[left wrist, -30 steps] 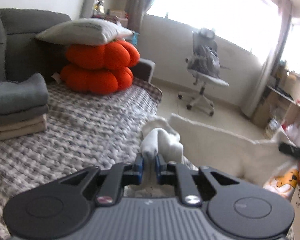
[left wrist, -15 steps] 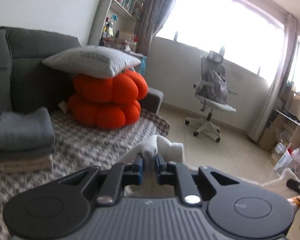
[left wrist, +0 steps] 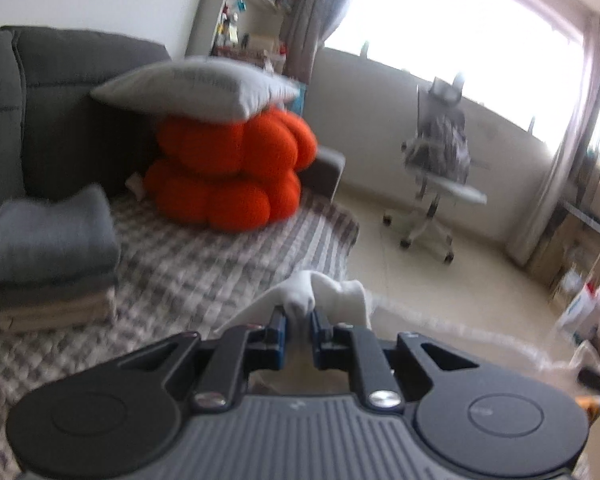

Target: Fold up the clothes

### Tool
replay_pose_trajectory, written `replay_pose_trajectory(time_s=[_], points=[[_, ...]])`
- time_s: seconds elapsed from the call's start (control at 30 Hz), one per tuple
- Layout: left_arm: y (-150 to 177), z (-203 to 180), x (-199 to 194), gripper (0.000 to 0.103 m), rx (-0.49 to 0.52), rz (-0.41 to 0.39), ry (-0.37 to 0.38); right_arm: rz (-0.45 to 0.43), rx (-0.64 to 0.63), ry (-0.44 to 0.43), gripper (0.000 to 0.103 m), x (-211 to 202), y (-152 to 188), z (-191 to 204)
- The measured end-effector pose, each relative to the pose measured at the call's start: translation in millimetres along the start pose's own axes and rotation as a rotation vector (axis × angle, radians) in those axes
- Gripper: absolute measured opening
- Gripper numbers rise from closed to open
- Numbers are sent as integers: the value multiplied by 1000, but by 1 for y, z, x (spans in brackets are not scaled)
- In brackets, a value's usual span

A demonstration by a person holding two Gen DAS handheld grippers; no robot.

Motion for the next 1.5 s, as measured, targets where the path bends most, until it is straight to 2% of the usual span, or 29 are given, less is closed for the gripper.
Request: replay_pose_trajectory(time_s=[0.33, 0.5, 0.63, 0.73, 0.8, 0.87, 0.9, 0.93, 0.97, 1.0, 1.03, 1.07, 1.23, 1.5], points=[[78, 22, -12, 13, 94, 175, 14, 202, -62, -2, 7, -25, 61, -19], [109, 29, -16, 14, 153, 287, -15, 286, -61, 21, 7, -28, 89, -28], [128, 39, -15, 19, 171, 364, -35, 345, -53, 31, 7, -26, 106, -34], [136, 44, -15, 25, 175, 391, -48, 394, -49, 42, 8, -22, 117, -37], [136, 45, -20, 26, 173, 384, -40, 425, -44, 39, 9, -19, 125, -37], [133, 45, -26, 30, 167, 366, -27, 439, -46, 35, 17, -18, 129, -38], [129, 45, -31, 32, 161, 347, -20, 432, -52, 34, 17, -20, 127, -36], [125, 43, -37, 41, 154, 325, -12, 421, -58, 34, 18, -22, 126, -35], [121, 43, -41, 48, 145, 306, -2, 410, -64, 33, 24, -25, 124, -34], [115, 42, -45, 49, 134, 287, 9, 400, -71, 32, 32, -28, 122, -32], [110, 41, -49, 51, 123, 268, 21, 379, -80, 33, 49, -32, 117, -30], [105, 40, -51, 54, 111, 251, 35, 357, -91, 34, 57, -35, 114, -28], [85, 25, -50, 56, 53, 177, 82, 250, -166, 28, 58, -43, 91, -9], [85, -13, -16, 56, 97, 177, 131, 239, -202, -18, 58, -3, 75, 21]])
Point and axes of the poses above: each gripper's, at about its wrist camera, not at the fingertips, and x roughly the way its jaws point, z to its left, y to its underside, the point moved 7 cm from there along x, roughly the way its jaws point, and after that the axes turned 5 degrees about z, right-handed, at the moved point
